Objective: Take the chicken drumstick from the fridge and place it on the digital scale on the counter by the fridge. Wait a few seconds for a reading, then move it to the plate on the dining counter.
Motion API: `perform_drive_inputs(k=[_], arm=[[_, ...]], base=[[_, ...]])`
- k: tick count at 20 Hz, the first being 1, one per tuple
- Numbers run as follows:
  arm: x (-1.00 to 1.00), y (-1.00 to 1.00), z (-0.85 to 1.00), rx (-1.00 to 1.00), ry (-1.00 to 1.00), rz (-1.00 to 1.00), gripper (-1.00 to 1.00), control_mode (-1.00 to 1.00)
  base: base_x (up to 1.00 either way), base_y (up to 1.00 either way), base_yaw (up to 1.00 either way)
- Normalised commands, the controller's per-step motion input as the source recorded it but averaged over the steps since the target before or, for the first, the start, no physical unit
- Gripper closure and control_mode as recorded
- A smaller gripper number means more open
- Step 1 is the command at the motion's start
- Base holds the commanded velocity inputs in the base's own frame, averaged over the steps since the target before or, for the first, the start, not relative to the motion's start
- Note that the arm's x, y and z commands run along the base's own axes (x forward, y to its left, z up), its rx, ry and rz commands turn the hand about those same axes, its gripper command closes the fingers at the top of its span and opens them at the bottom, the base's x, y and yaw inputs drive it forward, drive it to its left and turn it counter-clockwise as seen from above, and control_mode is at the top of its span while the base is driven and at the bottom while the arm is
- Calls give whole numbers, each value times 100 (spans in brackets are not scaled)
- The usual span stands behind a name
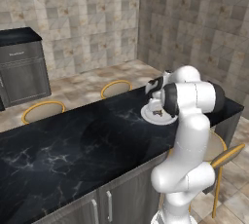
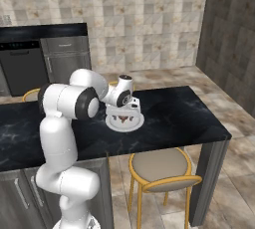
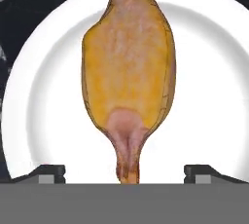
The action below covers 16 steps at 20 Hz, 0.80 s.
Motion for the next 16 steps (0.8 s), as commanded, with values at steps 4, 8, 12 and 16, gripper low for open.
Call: perform_drive_inputs(k=[4,8,12,16], arm=[[-99,0,57,0,-11,11,-100,-100],[-100,0,68,0,-12,14,-100,-100],[-100,0,69,0,-9,14,-100,-100],[-100,8,63,0,-10,12,-100,-100]], base=[[0,0,0],[0,0,0],[0,0,0],[0,0,0]])
